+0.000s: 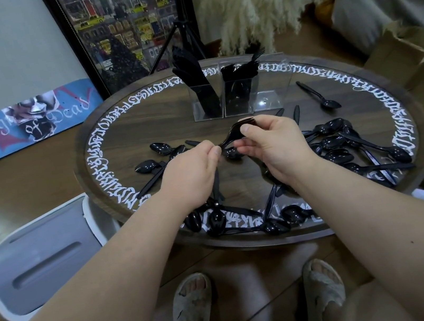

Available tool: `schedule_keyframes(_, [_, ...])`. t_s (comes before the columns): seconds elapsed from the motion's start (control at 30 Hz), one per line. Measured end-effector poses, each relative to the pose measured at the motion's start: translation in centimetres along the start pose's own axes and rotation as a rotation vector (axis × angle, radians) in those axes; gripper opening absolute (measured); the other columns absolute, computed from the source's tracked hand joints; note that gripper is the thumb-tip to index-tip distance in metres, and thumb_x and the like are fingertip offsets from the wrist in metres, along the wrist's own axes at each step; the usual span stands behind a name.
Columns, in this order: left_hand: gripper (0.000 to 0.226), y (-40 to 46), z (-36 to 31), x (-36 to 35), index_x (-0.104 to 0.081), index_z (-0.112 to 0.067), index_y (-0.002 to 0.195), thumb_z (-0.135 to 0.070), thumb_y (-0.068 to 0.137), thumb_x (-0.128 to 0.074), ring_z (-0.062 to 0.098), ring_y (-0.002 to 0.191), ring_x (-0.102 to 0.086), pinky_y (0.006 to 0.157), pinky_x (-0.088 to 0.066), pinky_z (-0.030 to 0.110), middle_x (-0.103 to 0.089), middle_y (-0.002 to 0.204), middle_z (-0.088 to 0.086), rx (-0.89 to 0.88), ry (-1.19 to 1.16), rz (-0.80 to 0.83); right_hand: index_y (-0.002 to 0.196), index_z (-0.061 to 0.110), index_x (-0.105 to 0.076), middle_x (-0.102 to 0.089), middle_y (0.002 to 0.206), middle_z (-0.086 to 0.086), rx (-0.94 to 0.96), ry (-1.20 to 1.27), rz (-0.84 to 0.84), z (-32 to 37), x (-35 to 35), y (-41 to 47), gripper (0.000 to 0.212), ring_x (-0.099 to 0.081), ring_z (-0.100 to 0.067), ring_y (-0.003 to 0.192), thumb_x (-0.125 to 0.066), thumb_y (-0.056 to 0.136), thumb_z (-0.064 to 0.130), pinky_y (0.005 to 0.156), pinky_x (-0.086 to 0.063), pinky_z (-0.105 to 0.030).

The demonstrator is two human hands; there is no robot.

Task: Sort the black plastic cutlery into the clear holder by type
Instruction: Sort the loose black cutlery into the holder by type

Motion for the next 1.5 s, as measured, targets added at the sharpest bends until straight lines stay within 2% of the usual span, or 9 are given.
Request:
schedule_keyframes(0.13, [0.032, 0.5, 0.1, 0.9, -0.057, -0.020, 0.122, -0.034, 0.100, -0.038, 0.023, 0.105, -0.053, 0.087, -0.040, 0.034, -0.060, 0.107, 0.003, -0.034, -0.049, -0.084, 0.092, 0.006, -0.068, -0.069, 0.085, -0.010, 0.092, 0.002, -0.047, 1.8, 0.4, -0.3, 0.013, -0.068, -0.015, 0.072, -0.056, 0.092, -0.001, 0.071, -0.058, -0.025])
schedule_keyframes(0.27, [0.045, 2.2, 0.3, 2.4, -0.040, -0.016, 0.143, -0.024, 0.099, -0.042, 0.026, 0.128, -0.036, 0.106, -0.027, 0.033, -0.045, 0.140, 0.005, -0.086, 0.050, -0.181, 0.094, 0.016, -0.070, -0.071, 0.081, -0.003, 0.309, -0.099, -0.206, 5.9, 2.5, 0.4, 0.019, -0.069, -0.016, 0.075, -0.060, 0.090, 0.000, 0.076, -0.058, -0.030])
schedule_keyframes(0.47, [0.051, 7.4, -1.7, 3.4, -0.031, -0.012, 0.147, -0.021, 0.098, -0.043, 0.025, 0.137, -0.027, 0.113, -0.020, 0.034, -0.035, 0.150, 0.004, -0.172, 0.210, -0.177, 0.107, 0.013, -0.073, -0.072, 0.092, 0.001, 0.749, -0.545, -0.451, 12.3, 4.9, 3.7, 0.027, -0.067, -0.013, 0.086, -0.060, 0.086, 0.023, 0.085, -0.055, -0.035])
schedule_keyframes(0.63, [0.059, 11.3, -2.7, 3.0, -0.023, -0.010, 0.149, -0.025, 0.097, -0.047, 0.025, 0.140, -0.023, 0.114, -0.017, 0.032, -0.029, 0.153, 0.005, -0.176, 0.206, -0.151, 0.106, 0.009, -0.073, -0.072, 0.101, -0.006, 0.971, -0.849, -0.390, 14.1, 3.7, 7.9, 0.026, -0.067, -0.016, 0.094, -0.058, 0.088, 0.019, 0.089, -0.050, -0.024])
schedule_keyframes(0.83, [0.068, 13.6, -2.7, 1.8, -0.018, -0.007, 0.150, -0.025, 0.095, -0.053, 0.026, 0.141, -0.022, 0.114, -0.017, 0.031, -0.026, 0.155, 0.008, -0.153, 0.183, -0.128, 0.101, 0.007, -0.074, -0.072, 0.094, -0.013, 0.972, -1.146, -0.174, 10.9, 0.8, 12.2, 0.023, -0.068, -0.030, 0.088, -0.059, 0.085, 0.014, 0.080, -0.051, -0.033])
schedule_keyframes(1.0, [0.072, 14.6, -2.6, 1.2, -0.017, -0.007, 0.150, -0.026, 0.093, -0.057, 0.026, 0.140, -0.023, 0.114, -0.017, 0.031, -0.026, 0.154, 0.008, -0.180, 0.188, -0.142, 0.131, 0.019, -0.058, -0.067, 0.109, -0.001, 0.701, -1.341, 0.039, 9.3, 0.6, 13.2, 0.042, -0.044, -0.026, 0.110, -0.054, 0.090, 0.028, 0.092, -0.039, -0.033])
schedule_keyframes(1.1, [0.078, 15.3, -2.7, 1.1, -0.015, -0.009, 0.151, -0.031, 0.091, -0.060, 0.026, 0.141, -0.021, 0.115, -0.019, 0.034, -0.025, 0.155, 0.007, -0.203, 0.204, -0.140, 0.135, 0.019, -0.053, -0.059, 0.109, 0.008, 0.644, -1.237, -0.006, 10.2, 2.5, 12.9, 0.047, -0.038, -0.023, 0.121, -0.052, 0.088, 0.018, 0.099, -0.033, -0.028])
schedule_keyframes(1.33, [0.086, 17.0, -3.3, 0.2, -0.010, -0.014, 0.153, -0.039, 0.088, -0.061, 0.024, 0.145, -0.014, 0.117, -0.020, 0.042, -0.014, 0.159, 0.005, -0.225, 0.230, -0.079, 0.139, 0.017, -0.048, -0.045, 0.146, -0.004, 0.552, -1.413, 0.031, 9.4, 5.2, 15.7, 0.058, -0.040, -0.027, 0.132, -0.043, 0.086, -0.005, 0.108, -0.031, -0.033])
schedule_keyframes(1.5, [0.070, 17.3, -3.0, -0.2, -0.016, -0.013, 0.152, -0.035, 0.096, -0.051, 0.024, 0.144, -0.020, 0.115, -0.023, 0.043, -0.022, 0.157, 0.005, -0.222, 0.217, -0.042, 0.121, 0.016, -0.066, -0.063, 0.119, -0.009, 0.616, -1.514, 0.036, 8.7, 4.4, 16.9, 0.031, -0.057, -0.031, 0.110, -0.049, 0.095, 0.015, 0.092, -0.044, -0.039])
Point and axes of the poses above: each hand's wrist, its own y-axis towards the middle knuckle, its own x-axis out of the back of the hand, z = x × y, the point moved 4 cm from there along y, towards the middle knuckle
